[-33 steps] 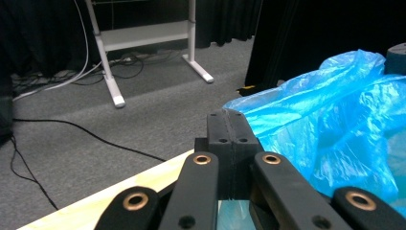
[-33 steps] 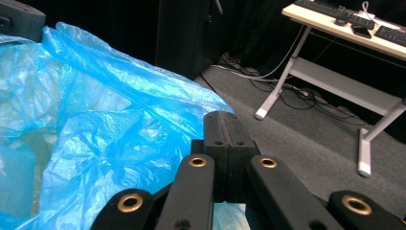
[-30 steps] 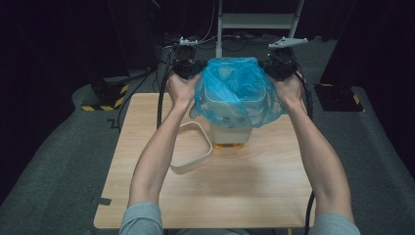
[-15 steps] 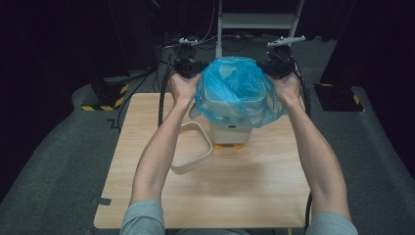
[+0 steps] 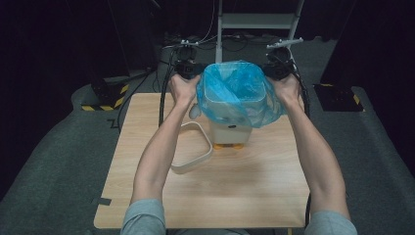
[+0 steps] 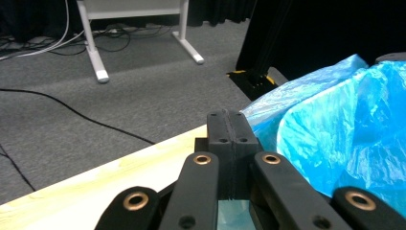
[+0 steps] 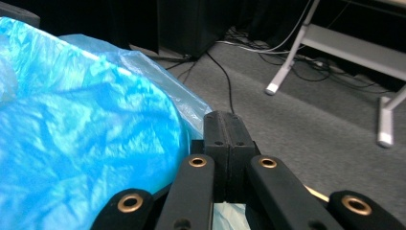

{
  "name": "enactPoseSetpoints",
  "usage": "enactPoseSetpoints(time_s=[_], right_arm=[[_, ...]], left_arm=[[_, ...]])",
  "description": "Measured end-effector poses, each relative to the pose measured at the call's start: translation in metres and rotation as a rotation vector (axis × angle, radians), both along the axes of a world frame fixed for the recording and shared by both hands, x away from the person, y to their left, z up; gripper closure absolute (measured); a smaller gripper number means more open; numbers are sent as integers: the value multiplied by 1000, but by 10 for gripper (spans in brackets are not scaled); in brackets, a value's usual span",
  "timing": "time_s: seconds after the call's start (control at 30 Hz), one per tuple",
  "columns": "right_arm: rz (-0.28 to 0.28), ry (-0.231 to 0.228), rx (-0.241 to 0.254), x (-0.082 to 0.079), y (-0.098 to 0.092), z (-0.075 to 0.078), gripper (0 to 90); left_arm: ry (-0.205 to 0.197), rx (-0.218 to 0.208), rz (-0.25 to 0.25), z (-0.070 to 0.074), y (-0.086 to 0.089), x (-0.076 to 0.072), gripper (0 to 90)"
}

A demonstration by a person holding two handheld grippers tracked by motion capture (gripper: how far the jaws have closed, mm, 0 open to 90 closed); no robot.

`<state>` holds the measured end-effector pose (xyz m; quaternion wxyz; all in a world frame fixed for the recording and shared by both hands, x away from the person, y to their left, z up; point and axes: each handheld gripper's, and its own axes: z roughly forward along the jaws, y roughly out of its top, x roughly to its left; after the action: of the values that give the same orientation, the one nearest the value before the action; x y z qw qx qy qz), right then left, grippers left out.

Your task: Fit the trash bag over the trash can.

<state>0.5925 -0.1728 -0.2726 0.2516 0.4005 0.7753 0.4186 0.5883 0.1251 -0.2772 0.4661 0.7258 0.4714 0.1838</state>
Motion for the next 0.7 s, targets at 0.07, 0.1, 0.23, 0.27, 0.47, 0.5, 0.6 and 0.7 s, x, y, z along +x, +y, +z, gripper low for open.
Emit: enactPoseSetpoints(time_s=[0.07,0.1,0.23,0.27,0.47,0.5,0.6,0.7], right_arm=[[4,2,0,-1,-1,-2,900],[3,7,-1,-2,-1,-2,900],[3,10,-1,-5,-2,-3,899],[4,7,-6,-6,-2,-3,897],[-34,-2,-12,-11,-5,-2,787],[-37,-6,-10,-13,-6,-1,774],[-48,-15,-6,-17,-9,2,733],[-52,-21,9,-22,-11,5,692]], left_arm=[[3,1,-2,-1,0,-1,900],[6,-1,-2,-2,0,-2,900],[5,-3,-6,-1,0,-4,900],[7,-6,-5,-1,1,-5,900],[-2,-28,28,2,11,-13,769],[-6,-27,34,2,14,-15,743],[-15,-45,44,5,19,-21,648],[-37,-49,51,9,23,-29,573]])
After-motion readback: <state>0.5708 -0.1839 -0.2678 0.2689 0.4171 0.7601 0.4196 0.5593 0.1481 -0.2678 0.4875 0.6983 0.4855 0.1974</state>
